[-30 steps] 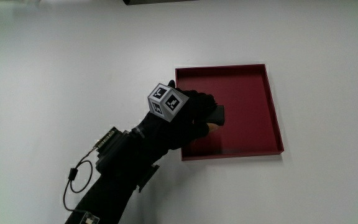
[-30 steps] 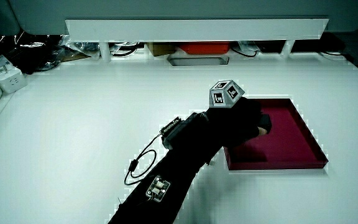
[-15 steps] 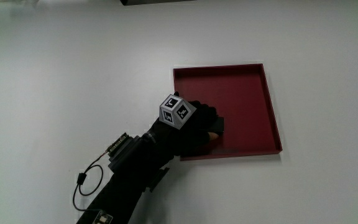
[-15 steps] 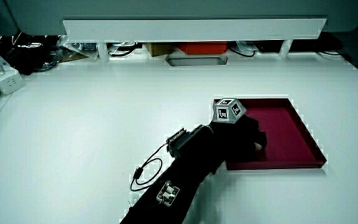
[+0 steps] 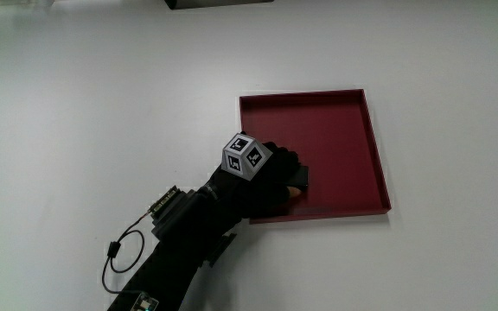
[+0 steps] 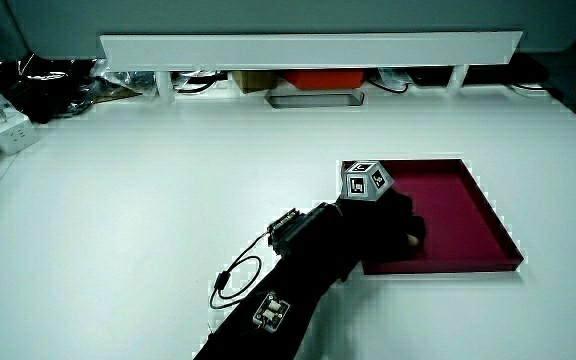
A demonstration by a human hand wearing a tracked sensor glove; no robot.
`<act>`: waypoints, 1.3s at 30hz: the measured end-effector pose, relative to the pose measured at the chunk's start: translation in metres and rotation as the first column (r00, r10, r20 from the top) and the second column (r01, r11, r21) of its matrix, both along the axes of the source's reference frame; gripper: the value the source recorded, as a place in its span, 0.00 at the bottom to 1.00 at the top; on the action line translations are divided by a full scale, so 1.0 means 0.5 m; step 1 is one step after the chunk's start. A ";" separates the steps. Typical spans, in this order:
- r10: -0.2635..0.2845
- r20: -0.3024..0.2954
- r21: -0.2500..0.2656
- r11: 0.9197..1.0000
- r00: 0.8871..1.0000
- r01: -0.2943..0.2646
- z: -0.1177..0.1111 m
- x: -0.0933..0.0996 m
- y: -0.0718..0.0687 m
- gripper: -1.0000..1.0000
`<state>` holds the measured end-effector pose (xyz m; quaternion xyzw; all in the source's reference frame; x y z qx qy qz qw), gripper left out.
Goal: Place charger into plate
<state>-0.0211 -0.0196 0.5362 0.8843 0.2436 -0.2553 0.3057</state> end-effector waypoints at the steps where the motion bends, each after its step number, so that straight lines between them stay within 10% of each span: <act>1: -0.005 0.000 -0.005 1.000 1.000 0.005 -0.001 -0.001 0.000 0.50; 9: -0.009 0.008 -0.024 1.000 1.000 0.009 -0.003 -0.003 0.001 0.31; 15: -0.008 -0.113 0.029 1.000 0.994 0.011 0.009 -0.035 -0.013 0.14; 22: 0.015 -0.152 0.093 0.996 0.988 -0.001 -0.097 -0.087 -0.049 0.00; 23: -0.018 -0.135 0.023 1.000 0.991 0.021 -0.130 -0.094 -0.051 0.00; 28: -0.009 -0.148 0.001 1.000 0.989 0.009 -0.193 -0.122 -0.063 0.00; 31: 0.013 -0.192 0.049 0.999 0.981 -0.003 -0.203 -0.146 -0.069 0.00; 32: 0.086 -0.198 0.147 0.988 0.977 -0.057 -0.215 -0.155 -0.073 0.00; 33: 0.005 -0.220 0.016 1.000 0.975 -0.002 -0.217 -0.166 -0.072 0.00; 34: -0.019 -0.186 0.002 1.000 0.982 0.020 -0.231 -0.175 -0.072 0.00; 35: -0.002 -0.199 0.031 0.999 0.980 0.009 -0.241 -0.183 -0.074 0.00; 36: 0.135 -0.264 0.220 0.973 0.955 -0.076 -0.246 -0.187 -0.080 0.00; 37: 0.103 -0.221 0.196 0.979 0.970 -0.059 -0.248 -0.196 -0.080 0.00; 38: 0.103 -0.326 0.188 0.981 0.940 -0.042 -0.245 -0.205 -0.082 0.00; 39: 0.115 -0.234 0.196 0.978 0.965 -0.069 -0.258 -0.213 -0.082 0.00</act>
